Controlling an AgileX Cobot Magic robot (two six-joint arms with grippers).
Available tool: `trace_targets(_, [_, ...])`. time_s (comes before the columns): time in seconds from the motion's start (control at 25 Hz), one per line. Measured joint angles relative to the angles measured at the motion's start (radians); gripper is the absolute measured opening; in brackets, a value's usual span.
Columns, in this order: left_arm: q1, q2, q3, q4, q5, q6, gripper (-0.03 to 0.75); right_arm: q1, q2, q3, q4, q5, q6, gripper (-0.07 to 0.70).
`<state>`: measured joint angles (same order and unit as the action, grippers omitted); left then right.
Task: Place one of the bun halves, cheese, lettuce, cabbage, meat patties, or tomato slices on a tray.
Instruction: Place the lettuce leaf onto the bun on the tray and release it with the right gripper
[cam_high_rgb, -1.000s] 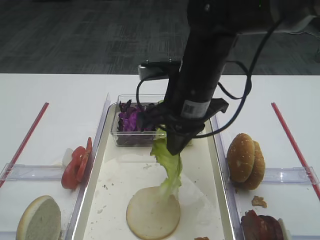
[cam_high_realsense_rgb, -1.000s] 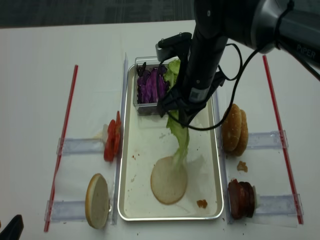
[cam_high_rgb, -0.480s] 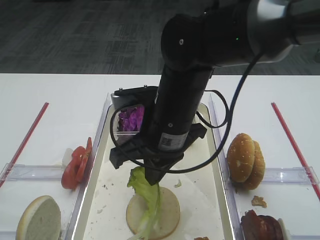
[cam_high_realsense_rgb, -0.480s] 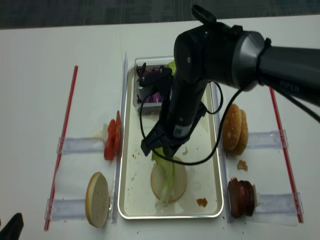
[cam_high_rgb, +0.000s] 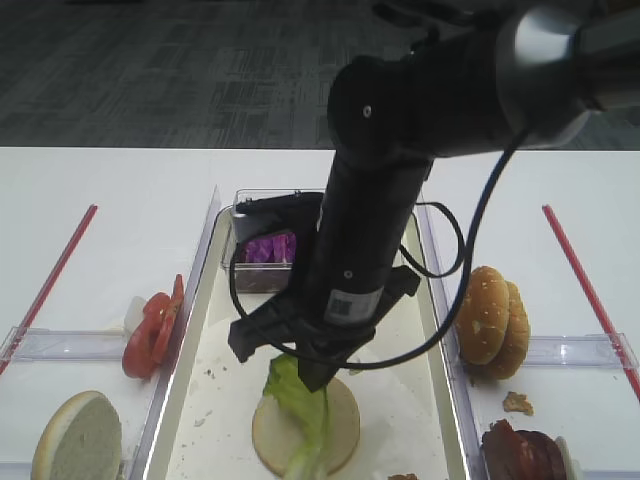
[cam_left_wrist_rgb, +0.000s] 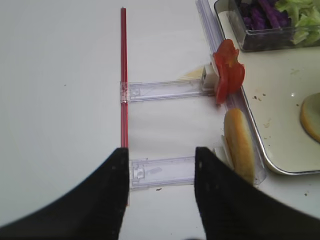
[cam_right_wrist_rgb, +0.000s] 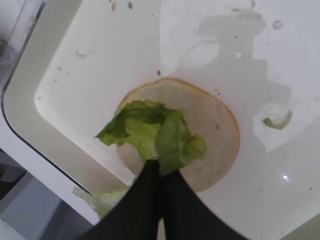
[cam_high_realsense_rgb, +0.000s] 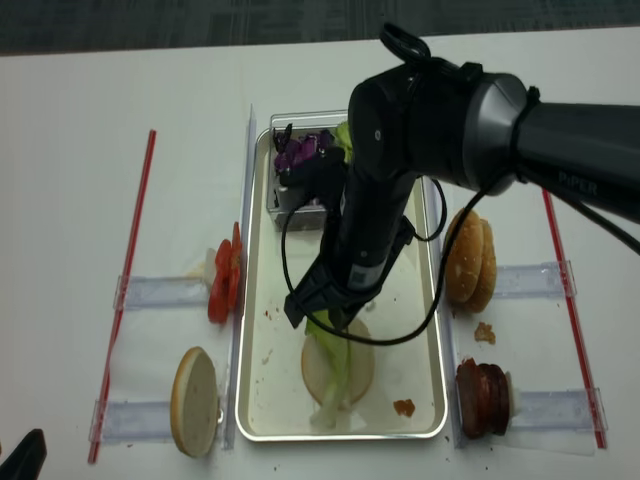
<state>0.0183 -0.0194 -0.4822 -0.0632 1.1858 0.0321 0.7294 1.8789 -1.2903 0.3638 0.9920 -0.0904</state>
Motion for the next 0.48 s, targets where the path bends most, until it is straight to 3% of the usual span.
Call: trace_targets(0.48, [0.0, 0.0, 0.0, 0.002, 0.0, -0.002, 0.297, 0.0, 0.0, 0.055, 0.023, -0.082, -0.027, 0.034])
